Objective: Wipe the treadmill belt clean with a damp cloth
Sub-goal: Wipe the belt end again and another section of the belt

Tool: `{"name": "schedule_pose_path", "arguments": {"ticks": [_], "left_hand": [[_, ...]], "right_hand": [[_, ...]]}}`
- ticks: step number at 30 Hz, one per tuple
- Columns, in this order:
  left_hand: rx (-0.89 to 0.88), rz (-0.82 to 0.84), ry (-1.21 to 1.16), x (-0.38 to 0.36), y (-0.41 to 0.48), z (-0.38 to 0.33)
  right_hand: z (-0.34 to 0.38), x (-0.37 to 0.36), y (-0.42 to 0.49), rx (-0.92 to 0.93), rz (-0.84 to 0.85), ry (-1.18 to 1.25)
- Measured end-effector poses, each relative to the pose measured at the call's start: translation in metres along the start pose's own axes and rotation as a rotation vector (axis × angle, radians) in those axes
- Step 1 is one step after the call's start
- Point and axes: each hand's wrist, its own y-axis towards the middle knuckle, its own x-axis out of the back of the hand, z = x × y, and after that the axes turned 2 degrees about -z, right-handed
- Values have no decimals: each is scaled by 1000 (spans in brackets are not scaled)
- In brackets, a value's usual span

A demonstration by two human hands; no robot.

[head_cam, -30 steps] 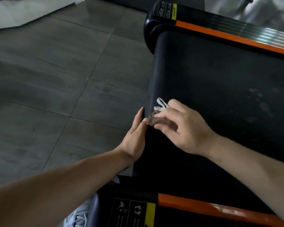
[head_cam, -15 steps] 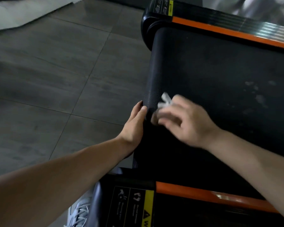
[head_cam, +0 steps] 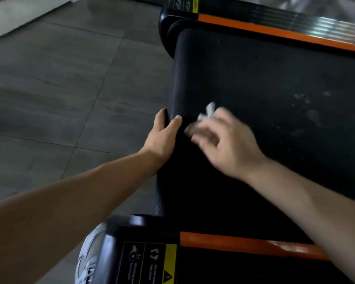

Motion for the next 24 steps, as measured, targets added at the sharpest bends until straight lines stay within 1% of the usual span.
{"name": "schedule_pose_path", "arguments": {"ticks": [3,4,5,6,8,10,11,12,14,16,17,18,20,21,22,23,24], "left_hand": [[10,-6,8,1,1,0],[12,-11,18,1,0,-1],[7,-18,34,1,-1,-4],[1,-20,57,0,-3,-7],[-17,-12,112,2,-4,-11],[-57,-7,163,2,2,-17],[-86,-9,198,2,8,-23],[-115,-15,233,1,15,-31],[-146,-20,274,-3,35,-48],[-161,-2,329,-7,54,-63],[-177,4,347,-10,62,-67],[-192,10,359,-13,70,-71],[-187,30,408,-20,81,-79],[-185,39,445,-24,85,-83],[-195,44,482,-27,89,-86],[-214,44,519,-30,92,-89],[-235,38,555,-33,95,-91]], "right_hand": [[27,13,-43,326,190,68],[21,16,-43,394,196,32],[7,15,-35,401,171,-17],[-7,13,-21,341,109,-68],[-43,12,22,78,-41,-148],[-68,10,55,-197,-99,-174],[-68,6,61,-214,-103,-163],[-61,2,61,-151,-93,-152],[-42,-1,49,42,-8,-92],[-47,3,47,121,85,-45],[-59,5,59,110,76,-74],[-75,5,77,61,31,-111],[-109,4,124,-129,-59,-175],[-119,0,143,-226,-79,-186],[-122,-6,157,-282,-89,-181],[-119,-12,164,-268,-93,-172],[-114,-17,166,-198,-88,-149]]}}
